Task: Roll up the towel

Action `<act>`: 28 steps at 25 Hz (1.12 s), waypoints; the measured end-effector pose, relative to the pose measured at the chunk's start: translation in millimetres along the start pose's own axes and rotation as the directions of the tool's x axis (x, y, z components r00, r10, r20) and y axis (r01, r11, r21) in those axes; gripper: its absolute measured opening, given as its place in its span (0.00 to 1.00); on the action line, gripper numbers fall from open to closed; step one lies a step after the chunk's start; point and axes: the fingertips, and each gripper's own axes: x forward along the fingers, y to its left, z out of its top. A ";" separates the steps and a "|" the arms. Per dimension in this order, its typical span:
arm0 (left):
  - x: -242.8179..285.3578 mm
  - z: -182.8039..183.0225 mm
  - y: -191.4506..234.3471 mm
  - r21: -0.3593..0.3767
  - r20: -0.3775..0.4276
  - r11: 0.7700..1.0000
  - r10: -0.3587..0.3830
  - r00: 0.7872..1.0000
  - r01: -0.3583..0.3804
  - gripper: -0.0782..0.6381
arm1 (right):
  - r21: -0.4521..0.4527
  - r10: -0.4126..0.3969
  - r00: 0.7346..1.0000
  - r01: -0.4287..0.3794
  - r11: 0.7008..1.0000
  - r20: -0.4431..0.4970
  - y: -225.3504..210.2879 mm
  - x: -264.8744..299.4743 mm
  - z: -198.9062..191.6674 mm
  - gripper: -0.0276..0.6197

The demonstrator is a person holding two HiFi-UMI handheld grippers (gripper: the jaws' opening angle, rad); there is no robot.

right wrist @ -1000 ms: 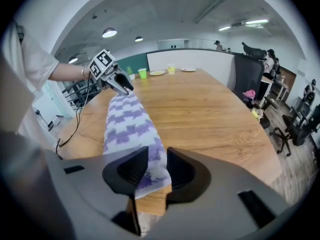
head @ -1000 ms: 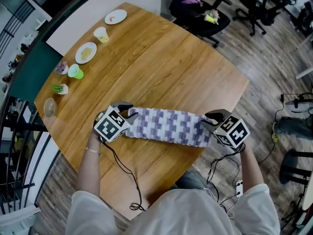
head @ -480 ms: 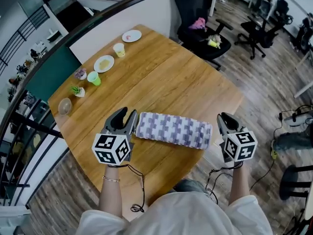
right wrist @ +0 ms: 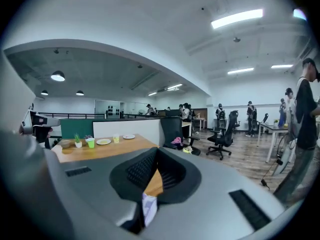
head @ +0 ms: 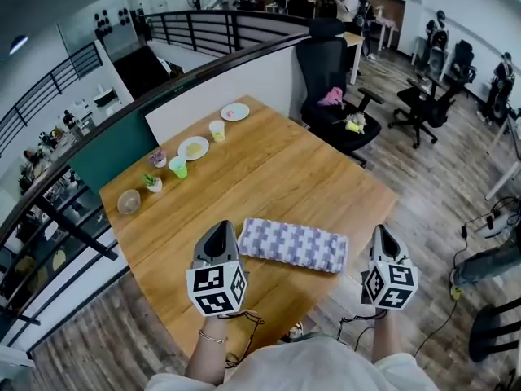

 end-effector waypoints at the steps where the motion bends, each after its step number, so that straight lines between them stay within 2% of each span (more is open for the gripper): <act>1: -3.1 -2.2 0.6 0.003 -0.001 1.000 0.005 1.000 -0.005 0.12 | 0.000 -0.011 1.000 0.011 1.000 0.006 -1.5 -3.6 -0.5 0.04; 5: -12.9 -6.9 -0.3 0.014 -0.003 1.000 0.016 1.000 -0.016 0.11 | -0.012 -0.026 1.000 0.026 1.000 0.007 -4.5 -12.6 -3.3 0.04; 11: -19.6 -7.0 2.9 0.003 0.007 1.000 0.024 1.000 -0.024 0.11 | -0.030 -0.004 1.000 0.005 1.000 0.017 1.3 -15.0 1.3 0.04; 17: -18.9 -7.3 4.5 0.014 0.007 1.000 0.013 1.000 -0.013 0.11 | -0.031 0.028 0.999 -0.028 0.999 -0.017 14.6 -11.2 -6.5 0.04; 28: -16.4 -6.0 -11.5 0.008 0.002 1.000 -0.004 1.000 0.004 0.11 | -0.038 0.027 1.000 -0.028 0.999 -0.013 6.5 -12.2 -4.6 0.04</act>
